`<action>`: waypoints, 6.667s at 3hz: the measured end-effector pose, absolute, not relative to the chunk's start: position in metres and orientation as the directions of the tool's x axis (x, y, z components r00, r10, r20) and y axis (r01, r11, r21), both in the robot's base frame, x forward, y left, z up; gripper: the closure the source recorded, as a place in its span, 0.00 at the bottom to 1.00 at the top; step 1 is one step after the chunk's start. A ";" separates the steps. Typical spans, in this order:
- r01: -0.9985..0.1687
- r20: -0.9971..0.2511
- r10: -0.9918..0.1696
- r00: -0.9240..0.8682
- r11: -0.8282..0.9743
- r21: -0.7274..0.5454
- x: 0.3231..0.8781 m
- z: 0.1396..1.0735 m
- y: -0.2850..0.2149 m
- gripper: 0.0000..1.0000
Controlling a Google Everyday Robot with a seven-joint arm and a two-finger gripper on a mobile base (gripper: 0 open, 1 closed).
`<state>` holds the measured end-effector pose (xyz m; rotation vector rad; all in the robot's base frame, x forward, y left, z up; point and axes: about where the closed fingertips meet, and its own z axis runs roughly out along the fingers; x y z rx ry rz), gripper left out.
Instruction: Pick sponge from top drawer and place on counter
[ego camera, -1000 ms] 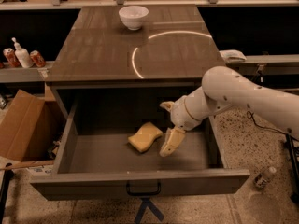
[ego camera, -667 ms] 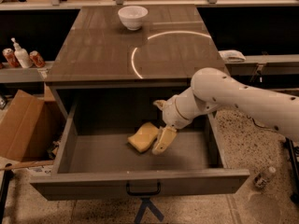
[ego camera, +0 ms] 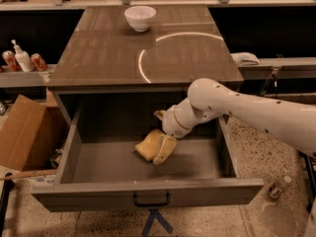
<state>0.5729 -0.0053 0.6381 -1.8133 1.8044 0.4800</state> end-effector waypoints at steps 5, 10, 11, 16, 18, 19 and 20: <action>-0.968 -0.564 -0.815 0.134 0.014 -0.251 0.571 0.659 -0.033 0.87; -0.876 -0.567 -0.772 0.289 0.025 -0.481 0.611 0.839 -0.109 1.00; -0.835 -0.570 -0.761 0.310 0.069 -0.546 0.665 0.864 -0.120 1.00; -0.811 -0.829 -0.530 0.178 0.398 -0.429 0.762 0.876 -0.111 0.28; -0.812 -0.858 -0.479 0.185 0.417 -0.408 0.763 0.882 -0.107 0.00; -0.795 -0.857 -0.476 0.198 0.433 -0.425 0.755 0.890 -0.113 0.00; -0.759 -0.845 -0.492 0.209 0.464 -0.458 0.734 0.905 -0.136 0.00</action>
Offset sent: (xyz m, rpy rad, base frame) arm 0.0229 0.0071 -0.0744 -0.0687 0.0337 0.0472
